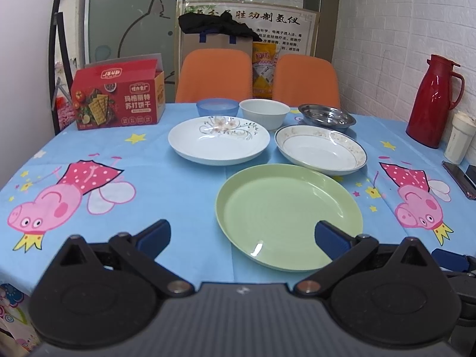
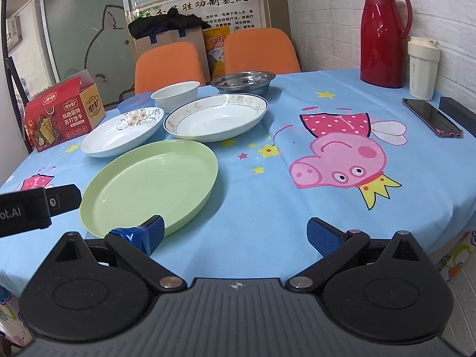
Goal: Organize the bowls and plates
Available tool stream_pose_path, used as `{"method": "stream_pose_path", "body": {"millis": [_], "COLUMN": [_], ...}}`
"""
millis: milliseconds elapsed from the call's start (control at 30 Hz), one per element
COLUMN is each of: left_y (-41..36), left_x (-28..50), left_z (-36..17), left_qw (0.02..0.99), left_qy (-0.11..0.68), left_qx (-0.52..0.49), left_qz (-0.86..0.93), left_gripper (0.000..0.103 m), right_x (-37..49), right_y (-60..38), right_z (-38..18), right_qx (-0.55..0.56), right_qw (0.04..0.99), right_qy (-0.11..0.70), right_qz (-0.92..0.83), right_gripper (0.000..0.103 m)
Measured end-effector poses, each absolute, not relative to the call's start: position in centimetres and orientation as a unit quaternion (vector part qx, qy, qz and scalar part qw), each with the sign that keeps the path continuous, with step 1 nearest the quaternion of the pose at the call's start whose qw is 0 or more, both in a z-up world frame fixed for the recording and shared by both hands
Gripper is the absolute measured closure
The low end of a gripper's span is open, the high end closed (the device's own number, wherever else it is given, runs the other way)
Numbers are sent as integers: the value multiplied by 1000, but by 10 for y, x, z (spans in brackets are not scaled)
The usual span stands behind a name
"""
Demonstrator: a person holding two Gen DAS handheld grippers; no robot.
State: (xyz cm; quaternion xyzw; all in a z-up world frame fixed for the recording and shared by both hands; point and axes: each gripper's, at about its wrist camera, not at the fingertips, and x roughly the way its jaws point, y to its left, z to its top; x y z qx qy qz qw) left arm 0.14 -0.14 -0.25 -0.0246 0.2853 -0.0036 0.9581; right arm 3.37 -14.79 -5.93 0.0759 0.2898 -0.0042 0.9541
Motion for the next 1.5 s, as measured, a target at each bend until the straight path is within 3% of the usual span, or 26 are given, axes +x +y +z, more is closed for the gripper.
{"method": "stream_pose_path", "body": {"millis": [1500], "left_y": [3], "left_x": [30], "left_z": [-15], "left_qw": [949], "left_qy": [314], "left_qx": [-25], "left_qz": [-6], "left_gripper": [0], "right_x": [52], "right_y": [-143], "right_z": [-69], "right_qx": [71], "right_qw": [948], "right_qy": [309], "right_qz": [4], "right_gripper": [13]}}
